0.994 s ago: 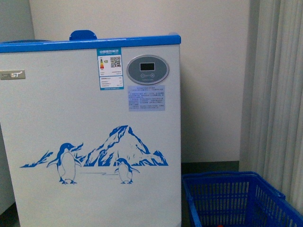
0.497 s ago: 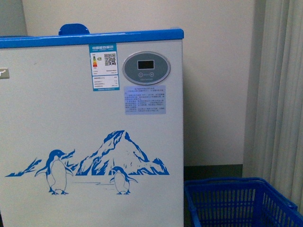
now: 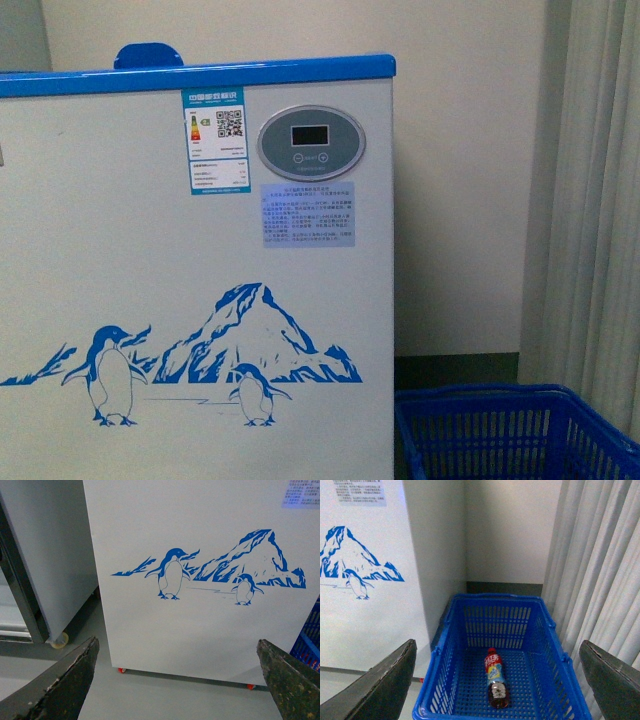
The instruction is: Put drink in fridge
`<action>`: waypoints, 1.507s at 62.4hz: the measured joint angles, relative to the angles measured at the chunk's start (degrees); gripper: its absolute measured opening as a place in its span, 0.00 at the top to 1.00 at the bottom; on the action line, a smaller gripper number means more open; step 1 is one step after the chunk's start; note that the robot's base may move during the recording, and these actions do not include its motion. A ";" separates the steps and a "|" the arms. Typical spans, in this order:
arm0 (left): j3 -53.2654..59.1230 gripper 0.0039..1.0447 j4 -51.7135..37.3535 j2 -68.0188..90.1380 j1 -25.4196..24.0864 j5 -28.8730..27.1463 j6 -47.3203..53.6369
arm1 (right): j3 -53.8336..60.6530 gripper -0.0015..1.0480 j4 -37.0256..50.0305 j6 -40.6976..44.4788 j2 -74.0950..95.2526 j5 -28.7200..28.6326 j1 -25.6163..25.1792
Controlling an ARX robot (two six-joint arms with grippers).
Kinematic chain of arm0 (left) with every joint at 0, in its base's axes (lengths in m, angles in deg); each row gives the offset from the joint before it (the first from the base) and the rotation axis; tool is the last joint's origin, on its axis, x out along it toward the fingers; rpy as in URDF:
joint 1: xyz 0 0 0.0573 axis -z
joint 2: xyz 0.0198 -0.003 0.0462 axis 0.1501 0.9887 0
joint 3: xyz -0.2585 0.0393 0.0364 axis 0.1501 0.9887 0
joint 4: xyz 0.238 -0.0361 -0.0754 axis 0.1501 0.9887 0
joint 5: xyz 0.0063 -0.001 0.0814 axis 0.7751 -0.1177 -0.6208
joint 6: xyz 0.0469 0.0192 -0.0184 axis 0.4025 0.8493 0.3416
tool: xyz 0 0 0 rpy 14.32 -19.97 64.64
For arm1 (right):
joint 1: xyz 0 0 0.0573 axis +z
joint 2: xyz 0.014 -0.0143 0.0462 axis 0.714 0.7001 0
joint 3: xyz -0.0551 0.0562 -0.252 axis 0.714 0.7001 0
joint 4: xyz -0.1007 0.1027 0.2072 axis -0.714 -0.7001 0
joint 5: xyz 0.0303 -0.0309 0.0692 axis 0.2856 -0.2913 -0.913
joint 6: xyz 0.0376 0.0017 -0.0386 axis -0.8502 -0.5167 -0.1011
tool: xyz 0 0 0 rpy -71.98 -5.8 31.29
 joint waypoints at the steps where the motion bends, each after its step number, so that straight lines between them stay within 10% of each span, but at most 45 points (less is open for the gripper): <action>1: 0.00 0.08 0.00 0.00 0.00 -0.02 0.00 | 0.00 0.07 0.00 0.00 0.00 0.00 0.00; 62: 0.00 0.08 0.00 0.00 0.00 -0.02 0.00 | -0.48 0.07 -2.71 -0.17 1.27 -4.81 -1.70; 94: 0.00 0.08 0.00 0.00 0.00 -0.02 0.00 | -23.56 0.07 19.02 -0.24 63.82 -1.40 -2.60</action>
